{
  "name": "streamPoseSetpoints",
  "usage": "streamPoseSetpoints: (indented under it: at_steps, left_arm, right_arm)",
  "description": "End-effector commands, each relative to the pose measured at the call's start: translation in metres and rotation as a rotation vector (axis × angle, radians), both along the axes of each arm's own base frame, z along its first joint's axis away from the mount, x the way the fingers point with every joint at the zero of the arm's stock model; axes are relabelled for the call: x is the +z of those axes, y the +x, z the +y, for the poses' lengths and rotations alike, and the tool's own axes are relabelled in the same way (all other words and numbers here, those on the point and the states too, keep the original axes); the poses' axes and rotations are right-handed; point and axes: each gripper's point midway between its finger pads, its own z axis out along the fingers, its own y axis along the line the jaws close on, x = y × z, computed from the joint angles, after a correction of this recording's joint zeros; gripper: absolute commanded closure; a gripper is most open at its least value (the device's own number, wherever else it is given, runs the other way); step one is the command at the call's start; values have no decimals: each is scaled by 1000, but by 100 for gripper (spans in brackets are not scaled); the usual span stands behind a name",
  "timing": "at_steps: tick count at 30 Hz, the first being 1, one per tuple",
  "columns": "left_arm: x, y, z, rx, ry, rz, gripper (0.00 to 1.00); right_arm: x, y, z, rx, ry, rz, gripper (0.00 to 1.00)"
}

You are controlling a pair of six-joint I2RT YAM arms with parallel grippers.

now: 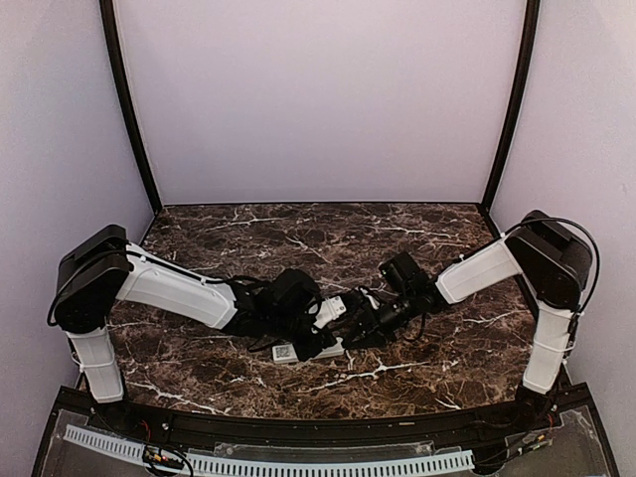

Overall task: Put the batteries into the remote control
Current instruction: Load the battery cover onto the remote control without the battery cover.

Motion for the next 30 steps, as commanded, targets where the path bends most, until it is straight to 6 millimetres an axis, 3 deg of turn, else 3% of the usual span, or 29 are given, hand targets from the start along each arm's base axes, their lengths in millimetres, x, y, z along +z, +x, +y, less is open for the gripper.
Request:
streamPoseSetpoints:
  at_steps: [1,8,15,20,22,25,30]
  left_arm:
    - [-23,-14,30,19,116,49,100]
    - [-23,-15,39,28,136,40,100]
    - [-31,-20,46,18,164,58,100]
    - [-32,-21,47,20,162,59,100]
    - [-33,-21,48,19,164,62,100]
    - [-33,-21,48,21,164,59,100]
    - [-32,-21,49,26,153,56,100]
  right_arm:
    - [-5,-10,11,31,7,-11,100]
    - [-4,-12,11,42,-15,-20,88]
    - [24,-5,-2,21,-75,-99,84]
    - [32,-2,-14,-25,-133,-134,81]
    - [30,1,-22,-58,-178,-150,84]
    - [15,8,-31,-110,-282,-180,100]
    - [-7,13,-25,-151,-409,-233,100]
